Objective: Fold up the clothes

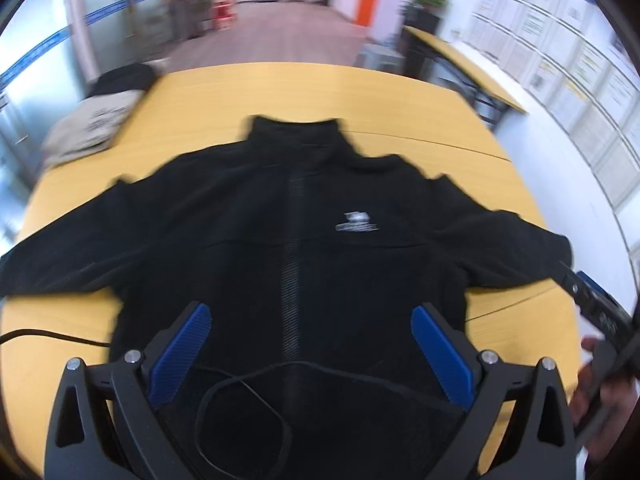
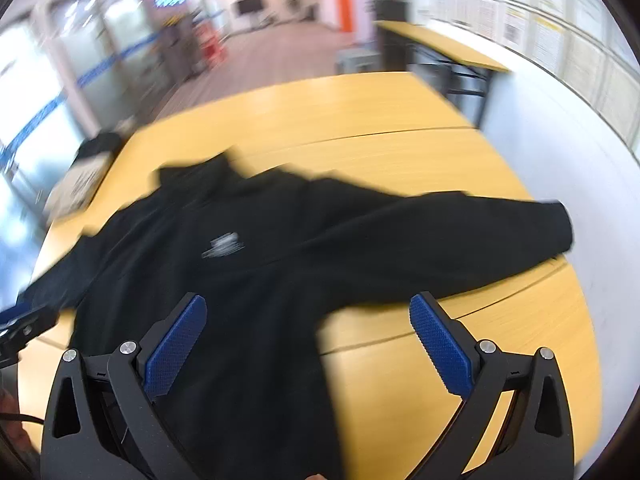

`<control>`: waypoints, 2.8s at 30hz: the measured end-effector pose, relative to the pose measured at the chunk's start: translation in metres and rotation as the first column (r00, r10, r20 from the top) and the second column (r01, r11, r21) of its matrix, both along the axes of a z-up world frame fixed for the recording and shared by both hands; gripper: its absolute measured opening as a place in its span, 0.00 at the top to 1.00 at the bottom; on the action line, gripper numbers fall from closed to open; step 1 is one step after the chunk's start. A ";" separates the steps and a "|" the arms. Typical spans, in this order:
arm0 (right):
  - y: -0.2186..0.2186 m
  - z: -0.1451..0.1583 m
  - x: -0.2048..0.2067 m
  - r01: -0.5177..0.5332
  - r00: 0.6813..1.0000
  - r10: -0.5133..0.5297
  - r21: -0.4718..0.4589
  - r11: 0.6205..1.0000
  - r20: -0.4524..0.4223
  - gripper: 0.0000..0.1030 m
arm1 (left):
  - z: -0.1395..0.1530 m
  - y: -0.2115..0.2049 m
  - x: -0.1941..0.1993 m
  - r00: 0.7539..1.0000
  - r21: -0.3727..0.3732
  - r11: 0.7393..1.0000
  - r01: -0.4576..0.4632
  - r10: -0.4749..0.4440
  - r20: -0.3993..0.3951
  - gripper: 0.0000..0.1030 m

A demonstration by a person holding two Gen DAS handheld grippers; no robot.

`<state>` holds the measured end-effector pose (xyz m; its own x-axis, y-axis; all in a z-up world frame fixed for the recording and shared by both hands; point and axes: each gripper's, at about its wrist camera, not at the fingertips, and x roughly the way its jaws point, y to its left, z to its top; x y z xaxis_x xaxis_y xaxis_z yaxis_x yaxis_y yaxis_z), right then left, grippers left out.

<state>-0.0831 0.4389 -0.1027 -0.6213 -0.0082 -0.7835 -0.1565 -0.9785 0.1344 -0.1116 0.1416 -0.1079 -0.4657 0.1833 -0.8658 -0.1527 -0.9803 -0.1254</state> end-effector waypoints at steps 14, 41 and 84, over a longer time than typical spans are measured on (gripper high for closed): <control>0.253 -0.127 -0.008 0.413 0.910 -0.409 -0.054 0.909 0.073 0.02 | -0.111 0.206 -0.149 0.909 0.001 0.909 0.417 -0.417 -0.020 0.00; 0.228 -0.115 0.089 0.633 0.764 -0.640 -0.096 0.768 -0.081 0.90 | -0.172 0.279 -0.152 0.759 -0.075 0.763 0.643 -0.647 -0.070 0.00; -0.426 -0.130 0.017 -0.721 0.664 0.744 0.203 0.663 -0.069 0.58 | 0.031 -0.423 0.124 0.951 0.141 0.981 -0.131 0.164 -0.260 0.00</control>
<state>-0.0657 0.0128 -0.2332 -0.5610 -0.4015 -0.7239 0.6280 -0.7762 -0.0562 0.0121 -0.2818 -0.0767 -0.7083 0.1901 -0.6799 -0.0520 -0.9745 -0.2182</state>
